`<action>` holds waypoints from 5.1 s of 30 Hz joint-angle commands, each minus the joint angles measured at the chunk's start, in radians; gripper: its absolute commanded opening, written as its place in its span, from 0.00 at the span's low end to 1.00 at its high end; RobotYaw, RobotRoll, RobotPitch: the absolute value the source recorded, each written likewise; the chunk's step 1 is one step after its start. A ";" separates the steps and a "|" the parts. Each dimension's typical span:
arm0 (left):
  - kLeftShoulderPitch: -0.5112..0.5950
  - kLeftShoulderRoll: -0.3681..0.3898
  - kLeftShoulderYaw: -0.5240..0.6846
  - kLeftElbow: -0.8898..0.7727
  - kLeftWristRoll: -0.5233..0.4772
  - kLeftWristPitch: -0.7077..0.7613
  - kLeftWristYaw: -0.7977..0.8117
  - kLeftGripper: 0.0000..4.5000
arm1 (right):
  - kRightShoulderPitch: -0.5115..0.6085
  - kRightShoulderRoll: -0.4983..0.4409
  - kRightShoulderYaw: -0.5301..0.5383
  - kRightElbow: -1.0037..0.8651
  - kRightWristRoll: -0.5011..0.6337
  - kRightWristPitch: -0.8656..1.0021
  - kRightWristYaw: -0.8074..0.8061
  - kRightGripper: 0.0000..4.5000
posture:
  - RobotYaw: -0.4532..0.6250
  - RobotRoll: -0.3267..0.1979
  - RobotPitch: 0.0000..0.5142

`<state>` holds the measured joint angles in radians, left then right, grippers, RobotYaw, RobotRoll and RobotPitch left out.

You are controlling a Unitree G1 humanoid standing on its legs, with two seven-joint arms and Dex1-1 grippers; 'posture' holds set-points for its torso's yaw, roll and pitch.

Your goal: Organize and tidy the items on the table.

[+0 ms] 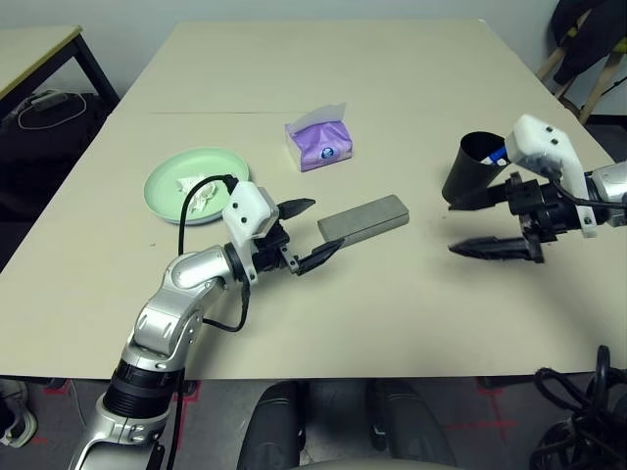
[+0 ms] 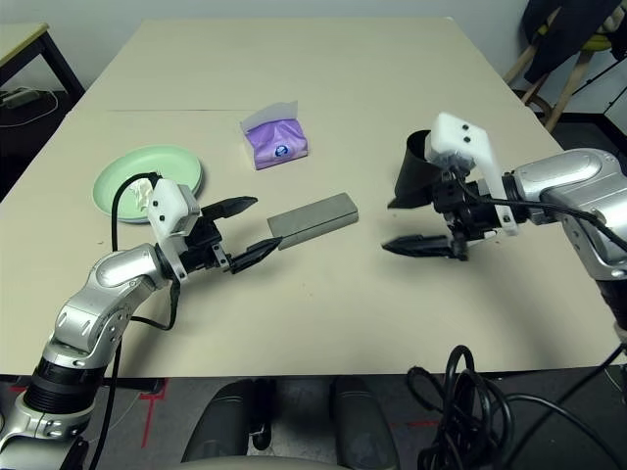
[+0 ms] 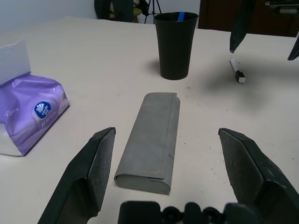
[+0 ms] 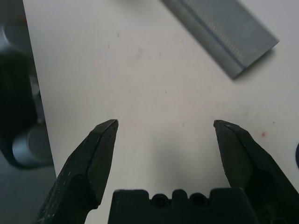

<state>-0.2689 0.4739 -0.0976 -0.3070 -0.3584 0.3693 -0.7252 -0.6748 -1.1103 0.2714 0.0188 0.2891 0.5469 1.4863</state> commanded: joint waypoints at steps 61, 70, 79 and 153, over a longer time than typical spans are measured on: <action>0.092 0.027 0.047 -0.157 -0.016 0.099 0.078 1.00 | -0.045 0.076 0.279 0.504 -0.710 -1.169 0.117 0.72 | 0.51 0.62 0.37; 0.064 0.036 0.045 -0.129 -0.016 0.097 0.054 1.00 | 0.083 0.033 0.205 0.351 -0.687 -1.052 0.110 0.01 | 0.49 0.62 0.38; 0.063 0.033 0.041 -0.122 -0.012 0.090 0.051 1.00 | 0.078 0.051 0.189 0.377 -0.699 -1.042 0.091 0.00 | 0.48 0.62 0.37; 0.037 0.027 0.013 -0.105 -0.011 0.084 0.017 1.00 | 0.013 0.134 0.123 0.530 -0.856 -0.595 -0.075 0.99 | 0.44 0.62 0.40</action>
<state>-0.2434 0.4932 -0.0695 -0.4116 -0.3705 0.4494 -0.6981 -0.7169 -0.9845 0.3577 0.5114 -0.5630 -0.0547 1.4133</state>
